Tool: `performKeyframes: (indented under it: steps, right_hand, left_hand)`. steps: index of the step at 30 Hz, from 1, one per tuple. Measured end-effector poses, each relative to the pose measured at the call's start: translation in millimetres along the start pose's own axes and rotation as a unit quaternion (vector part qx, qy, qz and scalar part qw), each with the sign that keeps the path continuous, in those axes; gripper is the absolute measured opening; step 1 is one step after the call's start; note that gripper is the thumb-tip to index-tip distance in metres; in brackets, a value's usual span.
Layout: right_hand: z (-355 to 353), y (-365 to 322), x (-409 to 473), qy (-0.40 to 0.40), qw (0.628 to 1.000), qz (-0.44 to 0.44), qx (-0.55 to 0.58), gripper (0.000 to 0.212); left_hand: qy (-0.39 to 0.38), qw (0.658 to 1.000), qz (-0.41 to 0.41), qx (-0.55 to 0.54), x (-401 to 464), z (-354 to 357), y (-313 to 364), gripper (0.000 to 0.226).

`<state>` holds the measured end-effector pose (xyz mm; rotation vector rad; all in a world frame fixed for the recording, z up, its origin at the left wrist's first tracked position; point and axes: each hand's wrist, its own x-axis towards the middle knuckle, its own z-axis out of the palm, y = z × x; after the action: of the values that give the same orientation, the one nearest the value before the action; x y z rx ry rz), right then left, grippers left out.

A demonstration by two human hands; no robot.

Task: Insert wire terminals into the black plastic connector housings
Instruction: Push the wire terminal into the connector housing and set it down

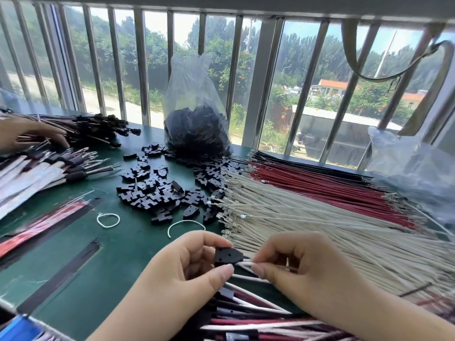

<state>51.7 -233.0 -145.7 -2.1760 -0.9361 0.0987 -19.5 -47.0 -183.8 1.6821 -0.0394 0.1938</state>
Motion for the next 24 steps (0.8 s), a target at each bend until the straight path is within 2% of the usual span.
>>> performKeyframes:
  steps: [12, 15, 20, 24]
  right_hand:
    - [-1, -2, -2, 0.003, 1.0, -0.011, -0.001, 0.016]
    - [-2, -2, -2, 0.005, 1.0, -0.017, 0.004, 0.017]
    - [-3, 0, -3, -0.006, 0.999, -0.046, -0.005, 0.015]
    - [-3, 3, -3, -0.004, 0.997, -0.071, -0.017, 0.007]
  left_hand:
    - [0.052, 0.984, 0.098, 0.142, -4, 1, -3, 0.058]
    - [0.066, 0.985, 0.1, 0.125, -5, -4, 1, 0.054]
    - [0.001, 0.995, 0.049, 0.093, -5, -9, 0, 0.046]
    - [0.002, 0.994, 0.05, 0.095, -3, -7, 1, 0.042]
